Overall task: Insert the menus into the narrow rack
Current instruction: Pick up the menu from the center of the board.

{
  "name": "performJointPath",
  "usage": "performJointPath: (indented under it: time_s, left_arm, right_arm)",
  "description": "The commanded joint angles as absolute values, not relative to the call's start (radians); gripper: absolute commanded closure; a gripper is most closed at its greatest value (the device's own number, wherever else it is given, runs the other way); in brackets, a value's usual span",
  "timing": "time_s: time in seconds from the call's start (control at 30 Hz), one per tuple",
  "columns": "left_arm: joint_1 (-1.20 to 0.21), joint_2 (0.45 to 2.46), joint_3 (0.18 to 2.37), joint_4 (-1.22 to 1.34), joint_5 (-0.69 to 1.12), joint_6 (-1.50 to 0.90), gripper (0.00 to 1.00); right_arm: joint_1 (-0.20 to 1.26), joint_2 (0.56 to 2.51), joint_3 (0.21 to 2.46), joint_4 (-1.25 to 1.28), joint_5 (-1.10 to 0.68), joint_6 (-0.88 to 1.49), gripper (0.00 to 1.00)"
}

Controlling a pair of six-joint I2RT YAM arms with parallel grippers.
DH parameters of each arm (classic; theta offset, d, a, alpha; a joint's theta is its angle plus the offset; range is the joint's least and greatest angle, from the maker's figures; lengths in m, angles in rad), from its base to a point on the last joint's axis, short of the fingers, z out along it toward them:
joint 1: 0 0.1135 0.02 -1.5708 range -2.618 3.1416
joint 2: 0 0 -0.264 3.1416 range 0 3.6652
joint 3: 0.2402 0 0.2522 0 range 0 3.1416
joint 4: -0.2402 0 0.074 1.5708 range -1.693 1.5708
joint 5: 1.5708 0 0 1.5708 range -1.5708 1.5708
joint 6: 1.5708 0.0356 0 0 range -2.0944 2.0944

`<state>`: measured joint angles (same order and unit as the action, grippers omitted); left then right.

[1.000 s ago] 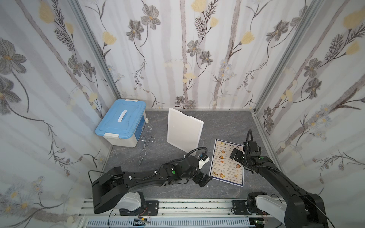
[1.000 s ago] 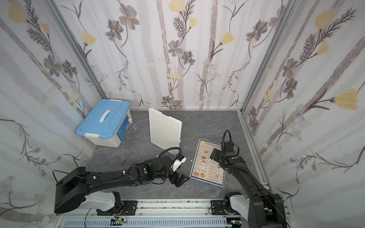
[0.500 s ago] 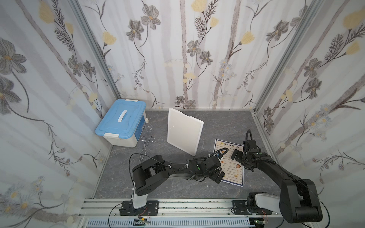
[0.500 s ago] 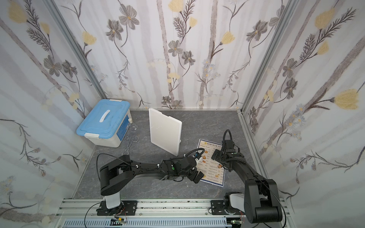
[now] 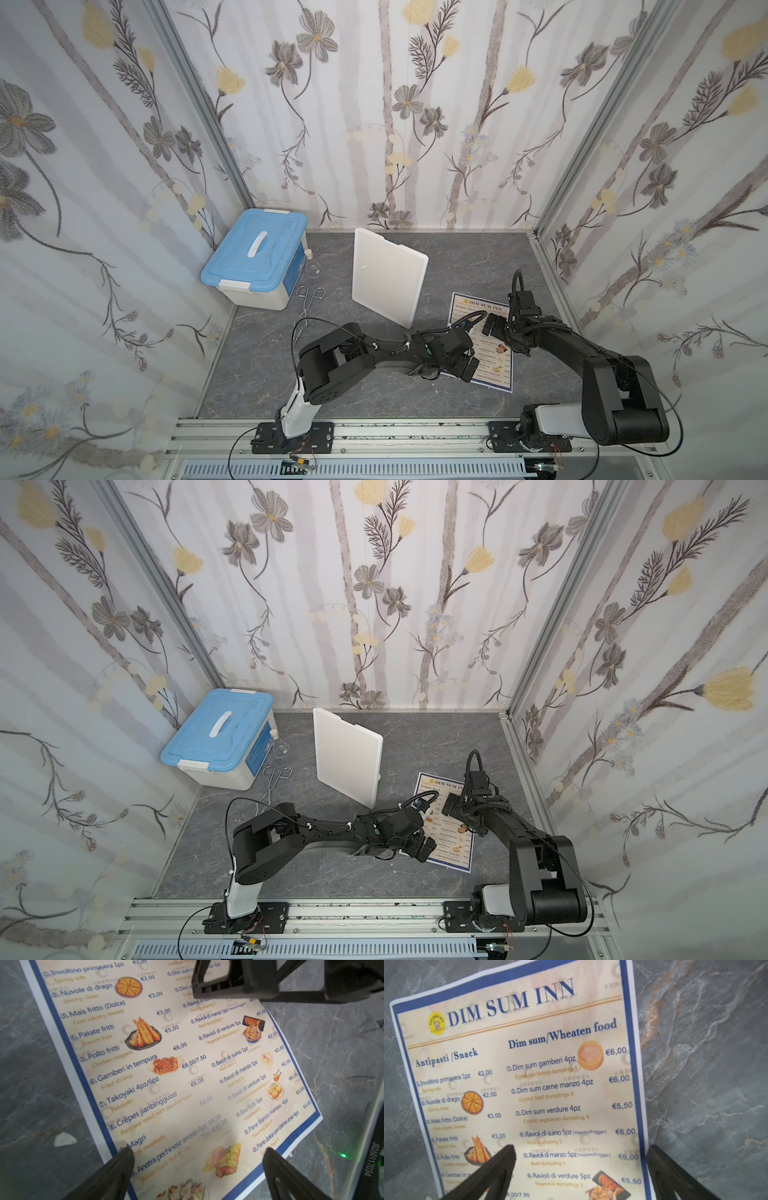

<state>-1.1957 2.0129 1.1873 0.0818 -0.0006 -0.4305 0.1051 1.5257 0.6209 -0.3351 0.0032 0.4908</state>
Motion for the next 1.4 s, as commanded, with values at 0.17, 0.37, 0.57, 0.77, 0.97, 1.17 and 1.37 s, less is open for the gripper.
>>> performJointPath:
  time_s: [0.17, 0.37, 0.57, 0.77, 0.97, 1.17, 1.37]
  left_arm:
    - [-1.184, 2.038, 1.172, 0.021, 0.04, -0.477, 0.0]
    - [-1.179, 2.026, 1.159, 0.019, 0.038, -0.473, 0.0]
    - [-1.175, 2.033, 1.159, 0.025, 0.041, -0.471, 0.0]
    - [-1.173, 2.004, 1.149, 0.015, 0.021, -0.462, 0.0]
    - [-1.171, 1.897, 1.143, -0.032, -0.045, -0.42, 0.0]
    - [-1.171, 1.725, 1.12, -0.075, -0.132, -0.393, 0.0]
    - [-1.174, 1.499, 1.089, -0.122, -0.261, -0.337, 0.0]
  right_arm:
    - [0.164, 1.559, 0.652, -0.339, 0.0, 0.486, 0.0]
    - [0.183, 1.565, 0.662, -0.343, -0.018, 0.485, 0.03]
    - [0.202, 1.571, 0.676, -0.343, -0.065, 0.477, 0.21]
    - [0.209, 1.568, 0.683, -0.331, -0.127, 0.474, 0.5]
    - [0.211, 1.545, 0.678, -0.324, -0.167, 0.469, 0.71]
    - [0.213, 1.463, 0.671, -0.333, -0.192, 0.466, 0.79]
    - [0.217, 1.309, 0.715, -0.371, -0.239, 0.446, 0.8]
